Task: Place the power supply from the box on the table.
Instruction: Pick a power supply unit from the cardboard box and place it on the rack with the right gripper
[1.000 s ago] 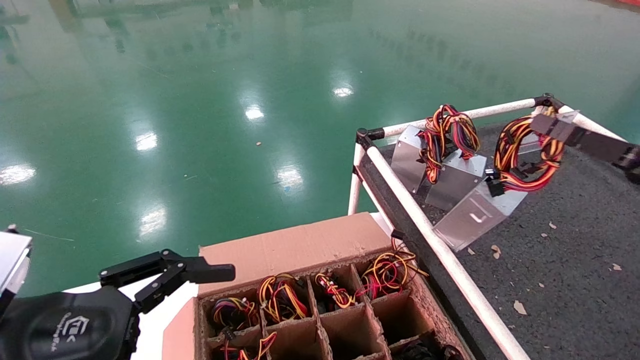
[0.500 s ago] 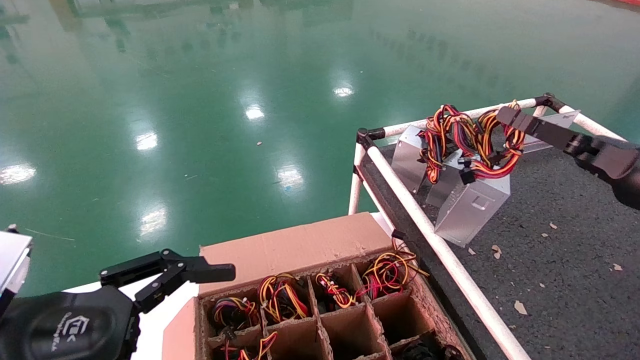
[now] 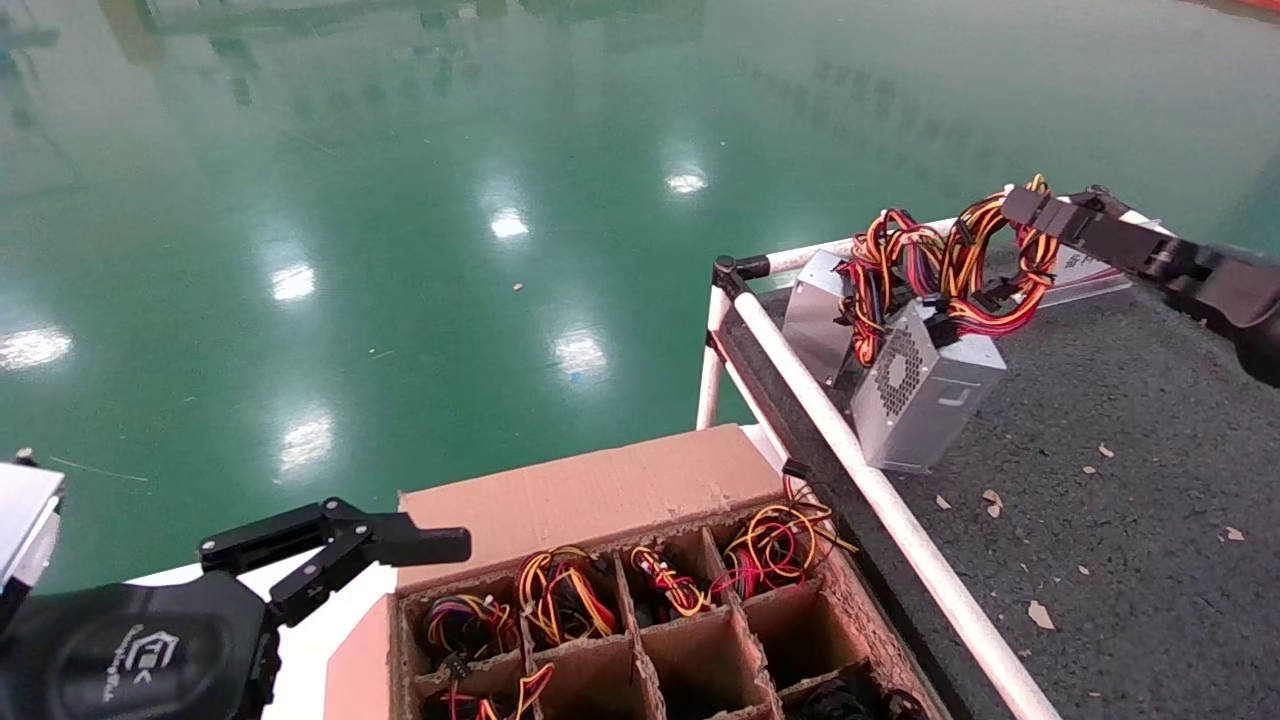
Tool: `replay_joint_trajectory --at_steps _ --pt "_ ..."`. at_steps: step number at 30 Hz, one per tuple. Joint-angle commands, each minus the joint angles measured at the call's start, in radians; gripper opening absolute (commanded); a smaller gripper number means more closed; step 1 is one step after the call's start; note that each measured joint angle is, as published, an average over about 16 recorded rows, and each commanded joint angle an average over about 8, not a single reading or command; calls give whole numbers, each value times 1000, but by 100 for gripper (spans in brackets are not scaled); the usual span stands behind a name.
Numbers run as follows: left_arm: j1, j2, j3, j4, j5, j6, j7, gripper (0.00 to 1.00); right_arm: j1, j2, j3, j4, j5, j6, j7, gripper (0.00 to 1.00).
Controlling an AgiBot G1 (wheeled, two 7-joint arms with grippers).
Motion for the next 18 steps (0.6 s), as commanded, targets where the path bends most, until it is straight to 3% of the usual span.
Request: replay_joint_trajectory --at_steps 1,18 --pt "0 0 0 0 0 0 0 100 9 -2 -2 -6 -2 -4 1 0" --pt "0 0 0 0 0 0 0 100 75 -14 -13 -93 -16 -43 -35 0"
